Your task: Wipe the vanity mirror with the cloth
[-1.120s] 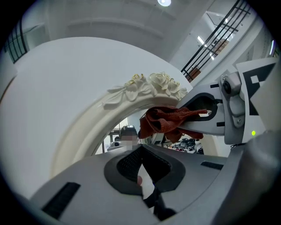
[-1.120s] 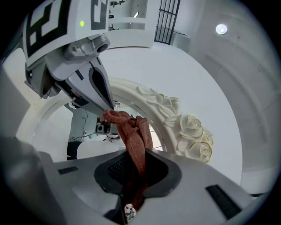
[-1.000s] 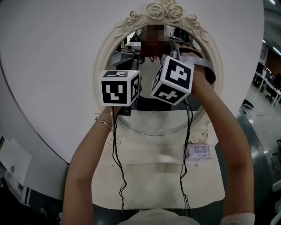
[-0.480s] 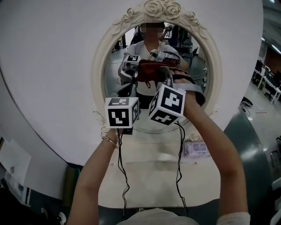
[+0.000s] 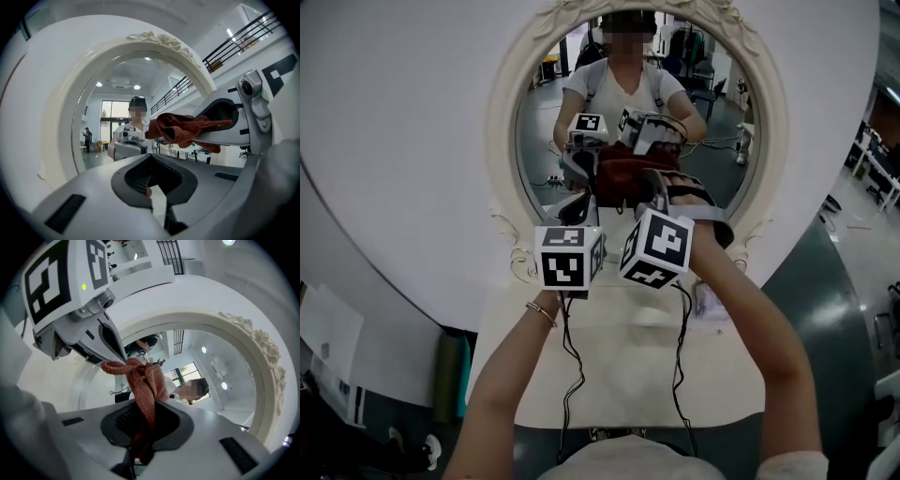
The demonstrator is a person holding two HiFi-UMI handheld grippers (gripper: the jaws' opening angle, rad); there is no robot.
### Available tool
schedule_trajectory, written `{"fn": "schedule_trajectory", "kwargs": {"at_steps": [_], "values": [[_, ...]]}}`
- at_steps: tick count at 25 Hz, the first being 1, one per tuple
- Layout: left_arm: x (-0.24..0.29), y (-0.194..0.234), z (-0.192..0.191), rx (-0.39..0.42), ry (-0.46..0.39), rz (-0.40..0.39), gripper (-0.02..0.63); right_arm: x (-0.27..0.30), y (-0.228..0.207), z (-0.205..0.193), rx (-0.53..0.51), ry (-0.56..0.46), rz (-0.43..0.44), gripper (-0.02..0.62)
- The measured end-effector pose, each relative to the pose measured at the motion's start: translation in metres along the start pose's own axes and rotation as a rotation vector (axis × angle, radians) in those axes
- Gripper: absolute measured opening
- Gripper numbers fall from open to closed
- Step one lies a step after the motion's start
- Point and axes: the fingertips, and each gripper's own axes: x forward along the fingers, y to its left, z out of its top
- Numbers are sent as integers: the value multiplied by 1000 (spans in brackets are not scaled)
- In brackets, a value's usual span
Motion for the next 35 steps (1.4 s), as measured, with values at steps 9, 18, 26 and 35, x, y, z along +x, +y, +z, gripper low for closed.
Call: {"fn": "schedule_trajectory", "kwargs": {"at_steps": [9,18,26,35], "values": [[3,-6,-74,-47,111,-4,3,20,81,-27,52,39,144,60],[2,-10,-137,-102,196,-13,3,36,163,-56,90,69,262,60],[1,-18,-181,-132,251,-21,3,48,217,-73,107,91,339,60],[-1,-23,-208,-159,294,-14,3,56,251,-80,114,109,409,60]]}}
